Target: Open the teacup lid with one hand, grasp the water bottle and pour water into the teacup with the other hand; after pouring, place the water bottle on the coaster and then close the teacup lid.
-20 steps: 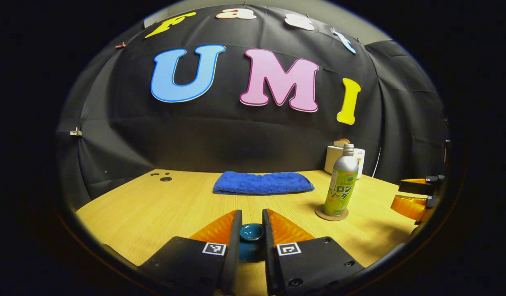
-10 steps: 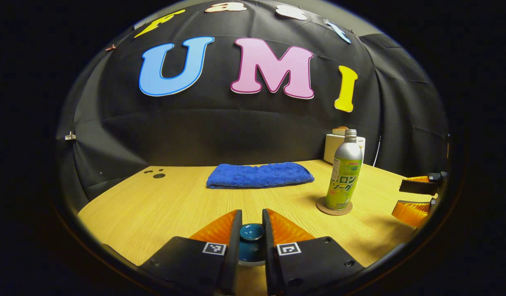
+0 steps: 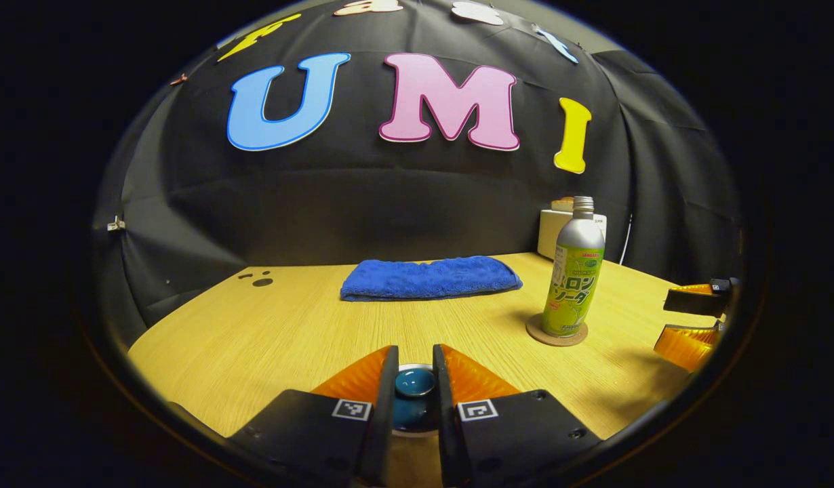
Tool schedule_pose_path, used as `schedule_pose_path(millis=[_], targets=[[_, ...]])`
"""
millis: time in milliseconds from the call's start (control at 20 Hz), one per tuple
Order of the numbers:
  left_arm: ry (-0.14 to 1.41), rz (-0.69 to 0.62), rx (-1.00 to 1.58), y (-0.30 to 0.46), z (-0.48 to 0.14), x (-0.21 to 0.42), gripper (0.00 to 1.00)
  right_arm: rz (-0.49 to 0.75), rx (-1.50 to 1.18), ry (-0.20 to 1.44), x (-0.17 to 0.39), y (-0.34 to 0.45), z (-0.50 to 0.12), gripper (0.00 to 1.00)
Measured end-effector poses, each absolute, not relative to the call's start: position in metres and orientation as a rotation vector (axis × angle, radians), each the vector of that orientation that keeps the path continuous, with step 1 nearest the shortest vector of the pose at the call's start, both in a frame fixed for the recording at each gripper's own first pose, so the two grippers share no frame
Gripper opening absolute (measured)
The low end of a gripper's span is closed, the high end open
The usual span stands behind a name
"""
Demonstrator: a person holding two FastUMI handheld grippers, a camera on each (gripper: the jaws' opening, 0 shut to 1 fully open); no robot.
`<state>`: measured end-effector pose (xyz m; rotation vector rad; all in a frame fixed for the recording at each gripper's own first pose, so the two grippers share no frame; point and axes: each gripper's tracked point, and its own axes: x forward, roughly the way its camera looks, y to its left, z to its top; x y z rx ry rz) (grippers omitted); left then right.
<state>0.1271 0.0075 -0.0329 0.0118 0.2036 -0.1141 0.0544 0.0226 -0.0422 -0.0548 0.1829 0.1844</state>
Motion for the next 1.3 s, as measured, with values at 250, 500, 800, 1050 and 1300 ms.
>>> schedule_pose_path(millis=[250,500,800,1050,1300], targets=[[0.203,-0.096,0.030,0.009,-0.033,0.125,0.47,0.169,-0.042,0.178,0.052,0.016,-0.041,0.98],[0.152,-0.068,0.021,0.009,-0.018,0.112,0.96,0.141,-0.024,0.166,0.050,0.006,-0.037,0.98],[0.052,-0.024,0.043,0.014,0.013,0.083,0.97,0.135,-0.010,0.151,0.041,0.004,-0.029,0.98],[-0.035,-0.002,-0.016,0.010,0.030,0.056,0.97,0.122,0.000,0.127,0.037,0.005,-0.018,0.98],[-0.066,-0.020,-0.052,-0.003,0.030,0.046,0.97,0.077,0.015,0.094,0.037,0.006,-0.008,0.98]])
